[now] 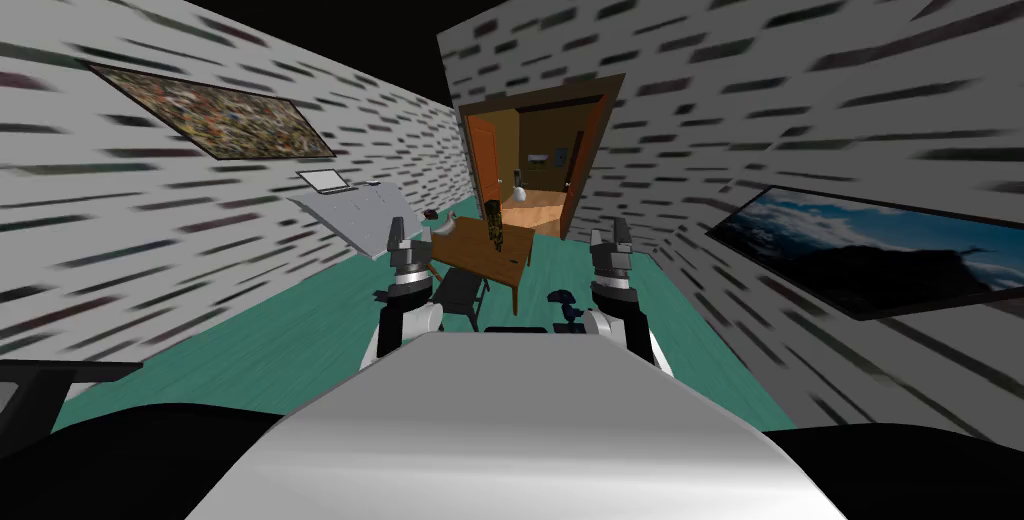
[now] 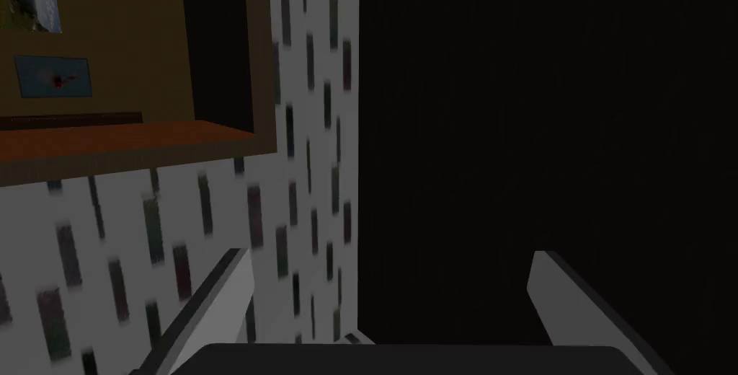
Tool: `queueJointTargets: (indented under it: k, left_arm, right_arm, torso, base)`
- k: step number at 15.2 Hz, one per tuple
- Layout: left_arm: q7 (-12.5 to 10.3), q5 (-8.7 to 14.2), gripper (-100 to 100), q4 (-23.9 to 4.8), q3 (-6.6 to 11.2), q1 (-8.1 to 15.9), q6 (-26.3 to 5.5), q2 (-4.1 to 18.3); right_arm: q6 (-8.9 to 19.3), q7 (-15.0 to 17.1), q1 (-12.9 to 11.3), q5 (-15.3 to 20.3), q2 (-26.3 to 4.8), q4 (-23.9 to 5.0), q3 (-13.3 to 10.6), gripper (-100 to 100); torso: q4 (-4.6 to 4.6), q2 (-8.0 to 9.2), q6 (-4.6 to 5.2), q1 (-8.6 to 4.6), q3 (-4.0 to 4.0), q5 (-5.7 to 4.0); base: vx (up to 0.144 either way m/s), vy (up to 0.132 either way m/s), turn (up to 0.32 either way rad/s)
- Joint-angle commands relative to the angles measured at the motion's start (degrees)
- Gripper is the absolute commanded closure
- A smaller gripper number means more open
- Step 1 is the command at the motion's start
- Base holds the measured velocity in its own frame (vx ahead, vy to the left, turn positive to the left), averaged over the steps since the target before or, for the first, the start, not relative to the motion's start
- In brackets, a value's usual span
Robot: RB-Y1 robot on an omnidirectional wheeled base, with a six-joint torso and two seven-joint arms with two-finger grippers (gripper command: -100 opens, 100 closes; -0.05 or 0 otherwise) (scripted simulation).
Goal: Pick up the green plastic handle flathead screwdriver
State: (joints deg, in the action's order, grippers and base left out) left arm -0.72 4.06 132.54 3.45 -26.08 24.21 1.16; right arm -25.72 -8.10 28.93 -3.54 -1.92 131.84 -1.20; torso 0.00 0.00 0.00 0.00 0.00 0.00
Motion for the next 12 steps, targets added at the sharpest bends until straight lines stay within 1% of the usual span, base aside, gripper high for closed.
queueJointTargets:
  k: [1, 4, 5, 6, 7, 8, 9, 10, 11, 12]
  left_arm:
    - [0.11, 0.2, -100, -0.41, 0.08, 0.08, -0.76, 1.59]
    - [0.56, 0.98, -100, -2.07, 0.38, 0.41, -3.81, 5.0]
    - [0.56, 0.98, -100, -2.07, 0.38, 0.41, -3.81, 5.0]
    - [0.78, 1.36, -100, -2.87, 0.53, 0.57, -5.28, 6.08]
    - [0.78, 1.36, -100, -2.87, 0.53, 0.57, -5.28, 6.08]
    - [1.02, 1.79, -100, -3.79, 0.7, 0.75, -6.97, 7.13]
    - [1.02, 1.79, -100, -3.79, 0.7, 0.75, -6.97, 7.13]
    - [1.3, 2.28, -100, -4.81, 0.89, 0.95, -8.86, 8.14]
    - [1.3, 2.28, -100, -4.81, 0.89, 0.95, -8.86, 8.14]
    - [1.6, 2.81, -100, -5.93, 1.1, 1.17, -10.83, 9.11]
  right_arm:
    - [0.0, 0.0, 0.0, 0.0, 0.0, 0.0, 0.0, 0]
    - [0.0, 0.0, 0.0, 0.0, 0.01, 0.0, -0.01, 0]
    - [0.0, 0.0, 0.0, 0.0, 0.01, 0.0, -0.01, 0]
    - [0.0, 0.0, 0.0, 0.0, 0.01, 0.0, -0.01, 0]
    - [0.0, 0.0, 0.0, 0.0, 0.01, 0.0, -0.01, 0]
    - [0.0, 0.0, 0.0, 0.0, 0.01, 0.0, -0.01, 0]
    - [0.0, 0.0, 0.0, 0.0, 0.01, 0.0, -0.01, 0]
    - [0.0, 0.0, 0.0, 0.0, 0.01, 0.0, -0.01, 0]
    - [0.0, 0.0, 0.0, 0.0, 0.01, 0.0, -0.01, 0]
    - [0.0, 0.0, 0.0, 0.0, 0.01, 0.0, -0.01, 0]
  torso:
    - [0.0, 0.0, 0.0, 0.0, 0.0, 0.0]
    - [-0.01, -0.02, 0.01, -0.19, -0.01, -0.03]
    - [-0.01, -0.06, 0.02, -0.3, -0.03, -0.06]
    - [-0.01, -0.05, 0.01, -0.35, -0.03, -0.07]
    - [-0.01, -0.03, 0.02, -0.36, -0.02, -0.08]
    - [-0.01, -0.04, 0.01, -0.34, -0.02, -0.08]
    - [-0.01, -0.04, 0.01, -0.35, -0.02, -0.08]
    - [-0.01, -0.04, 0.01, -0.33, -0.03, -0.08]
    - [-0.02, -0.06, 0.02, -0.34, -0.04, -0.07]
    - [-0.02, -0.08, 0.01, -0.35, -0.05, -0.08]
  base:
    - [-0.001, -0.013, -0.024]
    - [0.009, -0.067, -0.065]
    - [0.007, -0.093, -0.047]
    - [-0.001, -0.087, -0.046]
    - [0.007, -0.077, -0.039]
    - [0.011, -0.081, -0.07]
    - [0.01, -0.072, -0.051]
    - [0.014, -0.081, -0.067]
    - [0.022, -0.085, -0.057]
    - [0.023, -0.097, -0.081]
